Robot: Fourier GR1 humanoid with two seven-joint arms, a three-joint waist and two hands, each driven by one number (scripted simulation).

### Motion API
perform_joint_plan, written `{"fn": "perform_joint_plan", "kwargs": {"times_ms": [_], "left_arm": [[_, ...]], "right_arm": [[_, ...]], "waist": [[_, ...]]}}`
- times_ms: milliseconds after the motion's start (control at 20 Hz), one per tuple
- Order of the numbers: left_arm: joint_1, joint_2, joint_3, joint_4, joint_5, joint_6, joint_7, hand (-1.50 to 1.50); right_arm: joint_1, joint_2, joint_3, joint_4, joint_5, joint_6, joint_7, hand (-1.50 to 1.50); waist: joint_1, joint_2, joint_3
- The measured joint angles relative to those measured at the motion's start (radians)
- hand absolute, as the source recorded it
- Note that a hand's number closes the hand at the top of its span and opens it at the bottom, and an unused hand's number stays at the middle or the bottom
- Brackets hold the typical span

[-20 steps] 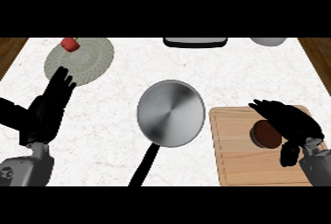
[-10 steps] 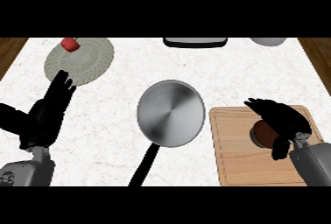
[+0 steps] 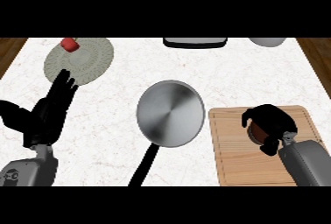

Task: Pick the cupcake from the cutting board and place it in the pan

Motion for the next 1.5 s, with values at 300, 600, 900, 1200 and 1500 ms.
{"fn": "perform_joint_plan", "kwargs": {"times_ms": [300, 600, 900, 1200, 1500], "left_arm": [[0.007, -0.020, -0.008, -0.027, -0.017, 0.003, 0.016, 0.00], [-0.016, -0.016, 0.019, -0.003, -0.013, -0.007, 0.019, 0.00], [-0.017, -0.017, 0.003, -0.010, -0.016, -0.018, 0.025, 0.00], [-0.035, -0.025, -0.022, 0.003, -0.018, -0.034, 0.026, 0.00], [-0.063, -0.035, -0.052, 0.018, -0.023, -0.050, 0.029, 0.00]], "right_arm": [[-0.017, 0.028, -0.024, 0.044, 0.018, -0.046, -0.058, 1.50], [-0.012, 0.046, -0.073, 0.031, 0.010, -0.098, -0.085, 1.50], [-0.064, 0.307, -0.034, -0.038, 0.052, -0.140, 0.325, 1.50], [-0.212, 0.386, 0.034, -0.073, 0.139, -0.218, 0.696, 1.50], [-0.427, 0.404, 0.143, -0.086, 0.237, -0.224, 1.041, 1.50]], "waist": [[0.000, -0.001, -0.001], [-0.002, 0.001, 0.002], [0.028, -0.001, 0.002], [0.082, -0.006, -0.002], [0.133, -0.005, -0.004]]}}
